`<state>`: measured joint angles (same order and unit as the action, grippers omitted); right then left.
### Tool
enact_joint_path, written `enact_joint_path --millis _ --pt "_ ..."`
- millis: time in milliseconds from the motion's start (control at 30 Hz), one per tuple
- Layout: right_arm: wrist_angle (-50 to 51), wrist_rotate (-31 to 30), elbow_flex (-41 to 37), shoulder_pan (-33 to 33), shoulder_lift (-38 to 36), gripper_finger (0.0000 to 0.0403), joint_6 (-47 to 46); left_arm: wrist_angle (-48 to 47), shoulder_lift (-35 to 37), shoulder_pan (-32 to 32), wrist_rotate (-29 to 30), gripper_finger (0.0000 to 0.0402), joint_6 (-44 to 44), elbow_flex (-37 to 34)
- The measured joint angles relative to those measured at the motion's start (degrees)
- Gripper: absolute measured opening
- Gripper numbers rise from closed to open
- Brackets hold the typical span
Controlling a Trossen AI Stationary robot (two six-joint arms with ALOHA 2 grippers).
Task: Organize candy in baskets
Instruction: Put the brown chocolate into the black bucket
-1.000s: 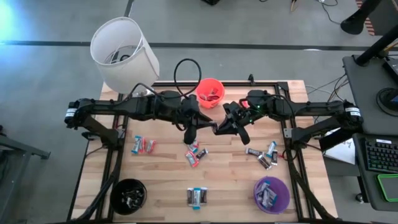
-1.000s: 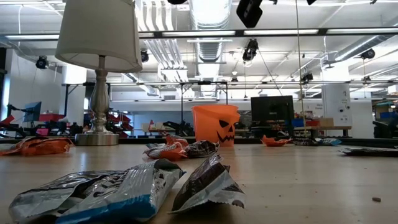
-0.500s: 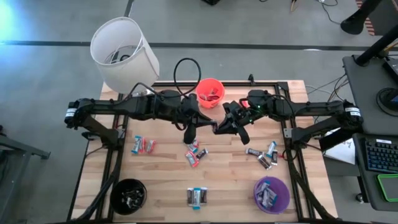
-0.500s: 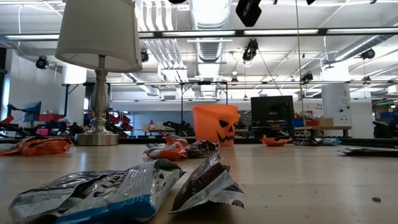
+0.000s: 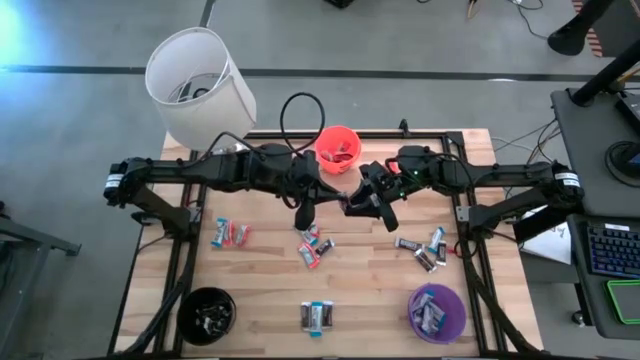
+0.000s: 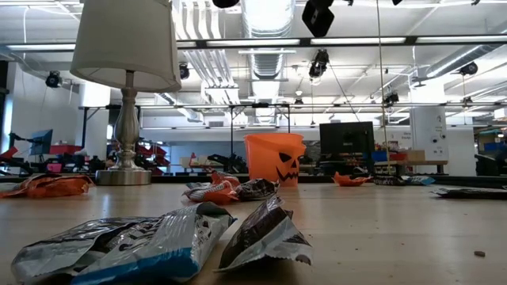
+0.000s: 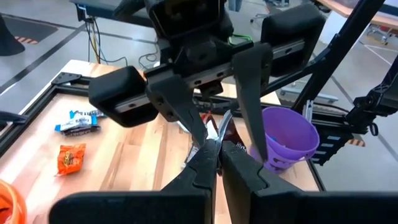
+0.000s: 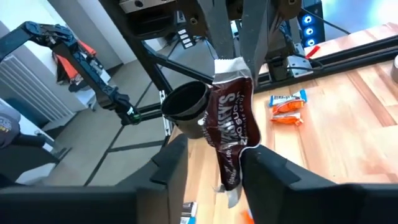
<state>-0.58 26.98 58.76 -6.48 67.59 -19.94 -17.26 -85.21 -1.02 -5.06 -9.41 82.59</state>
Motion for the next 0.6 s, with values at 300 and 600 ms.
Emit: enact_joint_path --millis 300,600 --pt "1.74 -0.02 0.0 -0.06 -0.37 0.0157 -1.09 -1.85 0.0 0.0 -0.08 0.0 0.0 0.0" --pt "1.57 -0.26 0.0 -0.53 -0.42 0.0157 -0.87 -1.62 0.0 0.01 -0.49 0.0 1.44 0.0"
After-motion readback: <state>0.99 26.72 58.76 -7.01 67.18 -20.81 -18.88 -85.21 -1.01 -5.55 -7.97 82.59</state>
